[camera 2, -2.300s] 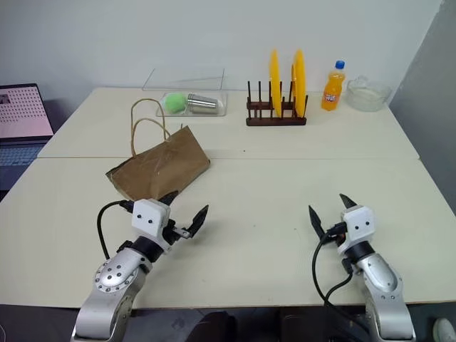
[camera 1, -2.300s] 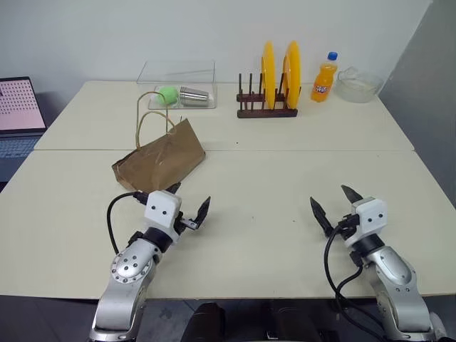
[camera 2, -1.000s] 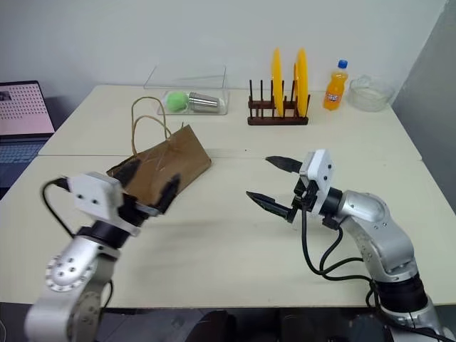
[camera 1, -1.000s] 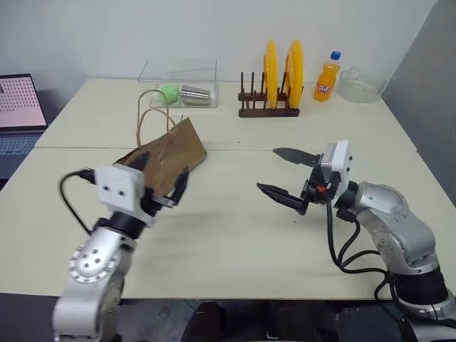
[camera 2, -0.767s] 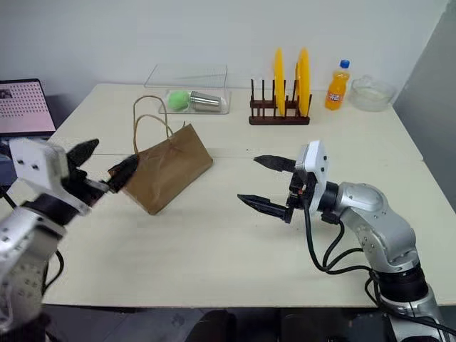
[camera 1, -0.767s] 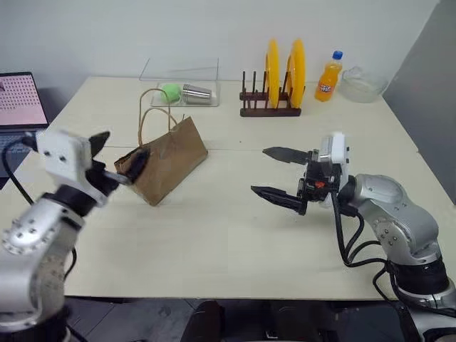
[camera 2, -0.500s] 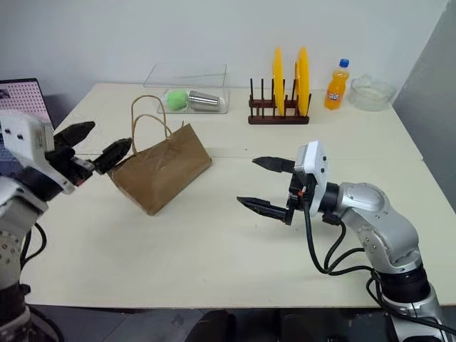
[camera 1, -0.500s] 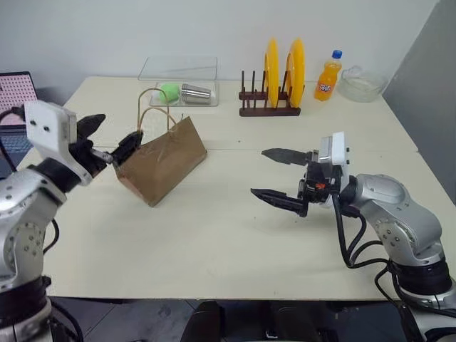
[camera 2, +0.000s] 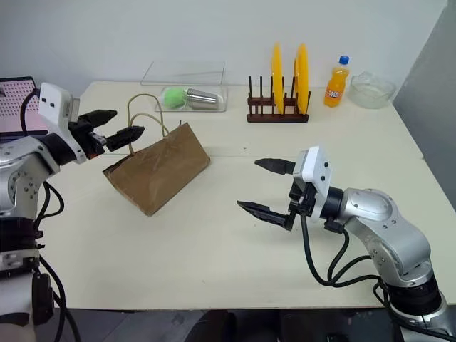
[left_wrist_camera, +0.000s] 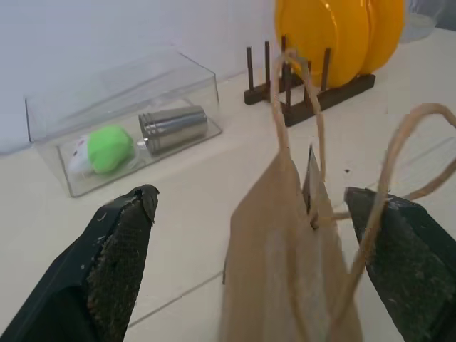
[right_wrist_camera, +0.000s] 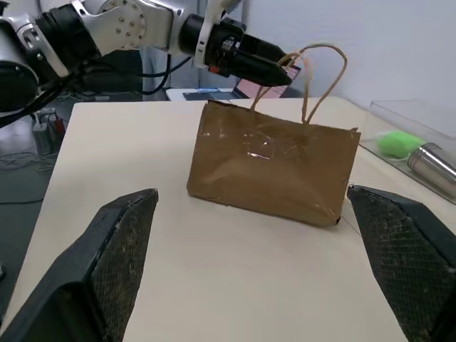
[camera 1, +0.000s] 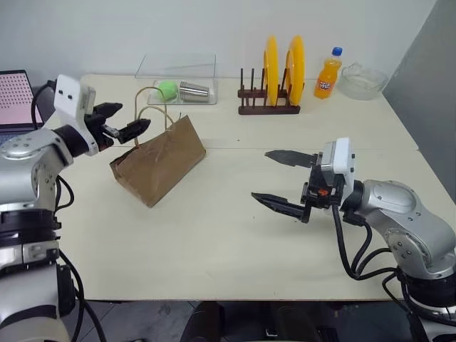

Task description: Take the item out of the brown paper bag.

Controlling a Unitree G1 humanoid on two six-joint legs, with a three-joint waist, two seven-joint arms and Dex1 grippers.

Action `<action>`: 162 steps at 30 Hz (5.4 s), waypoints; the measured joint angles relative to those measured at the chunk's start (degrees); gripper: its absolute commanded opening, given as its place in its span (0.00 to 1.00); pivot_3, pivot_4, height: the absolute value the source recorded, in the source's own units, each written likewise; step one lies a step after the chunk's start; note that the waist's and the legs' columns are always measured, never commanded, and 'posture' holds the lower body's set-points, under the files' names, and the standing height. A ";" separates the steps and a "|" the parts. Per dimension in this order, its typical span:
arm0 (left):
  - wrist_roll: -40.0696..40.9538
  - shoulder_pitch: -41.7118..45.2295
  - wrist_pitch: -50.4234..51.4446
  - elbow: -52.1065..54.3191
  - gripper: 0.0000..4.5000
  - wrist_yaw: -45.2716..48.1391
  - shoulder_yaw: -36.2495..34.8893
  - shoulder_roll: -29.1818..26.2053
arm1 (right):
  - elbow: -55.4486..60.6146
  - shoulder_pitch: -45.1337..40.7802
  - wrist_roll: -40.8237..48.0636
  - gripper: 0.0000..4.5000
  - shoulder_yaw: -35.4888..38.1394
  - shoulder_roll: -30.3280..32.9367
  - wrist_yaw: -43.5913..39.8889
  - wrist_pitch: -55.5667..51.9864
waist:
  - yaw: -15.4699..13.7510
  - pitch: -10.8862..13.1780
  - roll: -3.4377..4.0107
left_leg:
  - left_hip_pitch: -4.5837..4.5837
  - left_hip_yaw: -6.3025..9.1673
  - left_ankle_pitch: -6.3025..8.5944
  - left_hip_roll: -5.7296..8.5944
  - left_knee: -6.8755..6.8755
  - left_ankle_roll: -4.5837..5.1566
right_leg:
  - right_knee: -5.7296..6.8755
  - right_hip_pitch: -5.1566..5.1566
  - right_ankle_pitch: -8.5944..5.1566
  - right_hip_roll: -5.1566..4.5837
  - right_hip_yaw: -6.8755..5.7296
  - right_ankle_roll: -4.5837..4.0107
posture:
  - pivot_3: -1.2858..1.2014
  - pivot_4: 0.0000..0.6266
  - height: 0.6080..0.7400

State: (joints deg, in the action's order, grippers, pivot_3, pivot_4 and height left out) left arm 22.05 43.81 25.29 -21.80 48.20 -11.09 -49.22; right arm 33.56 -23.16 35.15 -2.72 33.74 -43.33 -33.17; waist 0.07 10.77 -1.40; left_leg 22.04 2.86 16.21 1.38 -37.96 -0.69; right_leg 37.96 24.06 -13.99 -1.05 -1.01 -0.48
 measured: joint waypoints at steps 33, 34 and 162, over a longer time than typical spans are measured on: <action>-9.99 28.03 -17.58 -29.60 0.02 18.34 7.47 7.86 | 5.47 3.17 4.41 1.00 5.76 4.84 3.51 -5.09 | 0.08 0.04 -0.11 | 0.11 0.00 0.00 0.04 -0.16 0.04 | 0.13 0.02 0.02 0.01 -0.09 0.02 | 0.52 0.24 1.00; -10.40 29.42 -18.35 -30.77 0.02 18.91 7.84 8.24 | 5.70 3.47 4.42 1.00 5.99 5.10 3.66 -5.31 | 0.08 0.05 -0.11 | 0.12 0.00 0.00 0.04 -0.16 0.04 | 0.12 0.02 0.02 0.01 -0.10 0.02 | 0.52 0.24 1.00; -35.94 43.05 -43.03 -55.26 0.99 7.65 15.34 29.06 | 19.82 22.25 11.00 1.00 18.20 10.26 25.84 -11.14 | 0.22 0.15 -0.29 | 0.17 -0.20 0.01 0.07 -0.94 0.09 | 0.98 0.08 -0.12 0.02 0.08 0.40 | 0.52 0.24 1.00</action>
State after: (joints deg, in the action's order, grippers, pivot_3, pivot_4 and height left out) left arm -13.89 86.86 -17.74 -77.06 55.85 4.25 -20.16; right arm 53.38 -0.91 46.15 15.48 43.99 -17.49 -44.32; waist 0.29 10.91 -1.70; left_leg 22.21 2.66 16.22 1.44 -38.90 -0.60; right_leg 38.95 24.14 -14.12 -1.03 -0.93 -0.08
